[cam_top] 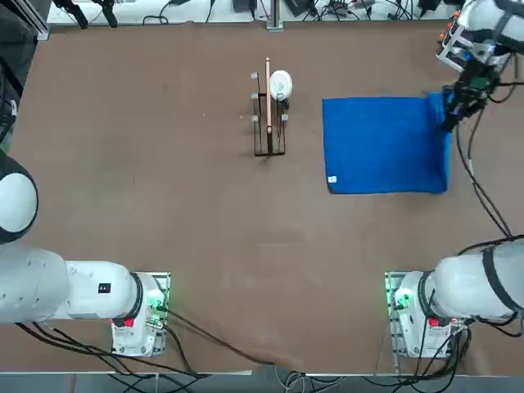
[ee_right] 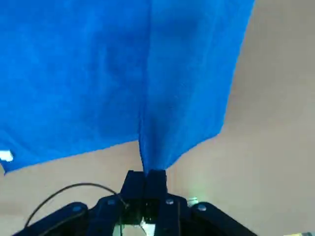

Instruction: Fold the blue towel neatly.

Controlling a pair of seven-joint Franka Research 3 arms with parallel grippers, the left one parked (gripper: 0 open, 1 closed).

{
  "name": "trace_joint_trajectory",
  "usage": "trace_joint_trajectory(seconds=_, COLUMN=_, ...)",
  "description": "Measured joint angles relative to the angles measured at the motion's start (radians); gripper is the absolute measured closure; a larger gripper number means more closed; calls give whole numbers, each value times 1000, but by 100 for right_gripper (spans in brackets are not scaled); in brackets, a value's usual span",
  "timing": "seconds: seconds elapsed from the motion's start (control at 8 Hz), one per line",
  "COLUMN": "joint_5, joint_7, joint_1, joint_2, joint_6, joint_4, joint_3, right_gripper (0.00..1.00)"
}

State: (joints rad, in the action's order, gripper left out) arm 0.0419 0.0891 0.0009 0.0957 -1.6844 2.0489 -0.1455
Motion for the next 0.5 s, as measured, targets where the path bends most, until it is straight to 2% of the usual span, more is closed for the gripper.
trace_joint_trajectory(seconds=0.5, joint_5=50, joint_7=202, joint_1=309, joint_2=3, joint_6=-24, joint_4=16, joint_3=2, right_gripper=98)
